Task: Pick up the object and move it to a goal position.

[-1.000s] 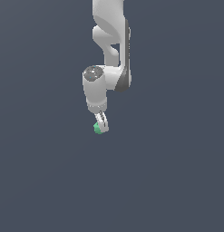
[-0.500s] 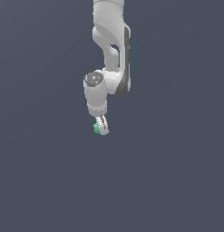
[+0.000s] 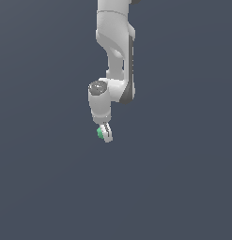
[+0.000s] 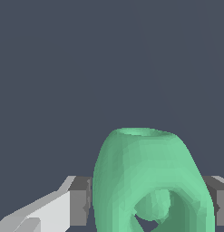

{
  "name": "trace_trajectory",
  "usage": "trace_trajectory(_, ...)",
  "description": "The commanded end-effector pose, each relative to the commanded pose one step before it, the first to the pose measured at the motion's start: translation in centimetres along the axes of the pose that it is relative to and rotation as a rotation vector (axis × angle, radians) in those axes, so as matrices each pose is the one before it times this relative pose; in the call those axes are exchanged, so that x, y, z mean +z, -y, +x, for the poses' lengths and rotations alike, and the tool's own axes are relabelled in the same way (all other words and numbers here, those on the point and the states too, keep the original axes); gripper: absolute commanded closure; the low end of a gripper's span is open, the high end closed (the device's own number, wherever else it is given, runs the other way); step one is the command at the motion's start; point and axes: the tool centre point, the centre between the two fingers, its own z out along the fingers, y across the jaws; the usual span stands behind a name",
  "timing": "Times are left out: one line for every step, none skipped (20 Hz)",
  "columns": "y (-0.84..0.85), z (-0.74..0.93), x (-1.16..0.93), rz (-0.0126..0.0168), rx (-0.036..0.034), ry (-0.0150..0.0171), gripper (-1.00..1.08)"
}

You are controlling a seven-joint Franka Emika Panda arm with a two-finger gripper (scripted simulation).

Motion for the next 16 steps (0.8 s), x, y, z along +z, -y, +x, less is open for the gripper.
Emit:
trace_trajectory(-0.018,-0.005,0.105,-0.00056,0.0001,0.00019,1.08)
trace_trajectory(0.0,0.0,0.0,0.0,0.0,0.0,1.08)
trace_trajectory(0.0,0.0,0.0,0.0,0.0,0.0,1.08)
trace_trajectory(0.0,0.0,0.0,0.0,0.0,0.0,1.08)
trace_trajectory(0.0,0.0,0.0,0.0,0.0,0.0,1.08)
trace_trajectory(0.0,0.0,0.0,0.0,0.0,0.0,1.08)
trace_trajectory(0.0,0.0,0.0,0.0,0.0,0.0,1.08)
trace_trajectory(0.0,0.0,0.0,0.0,0.0,0.0,1.08)
trace_trajectory(0.062,0.0,-0.097,0.00178,-0.0003,-0.00031,1.08)
trace_trajectory(0.015,-0.003,-0.023,0.0,0.0,0.0,1.08)
trace_trajectory(0.045,-0.008,-0.07,0.0,0.0,0.0,1.08)
trace_trajectory(0.074,-0.014,-0.117,0.0,0.0,0.0,1.08)
trace_trajectory(0.104,-0.019,-0.164,0.0,0.0,0.0,1.08)
trace_trajectory(0.134,-0.024,-0.21,0.0,0.0,0.0,1.08)
trace_trajectory(0.164,-0.03,-0.257,0.0,0.0,0.0,1.08)
trace_trajectory(0.193,-0.035,-0.303,0.0,0.0,0.0,1.08)
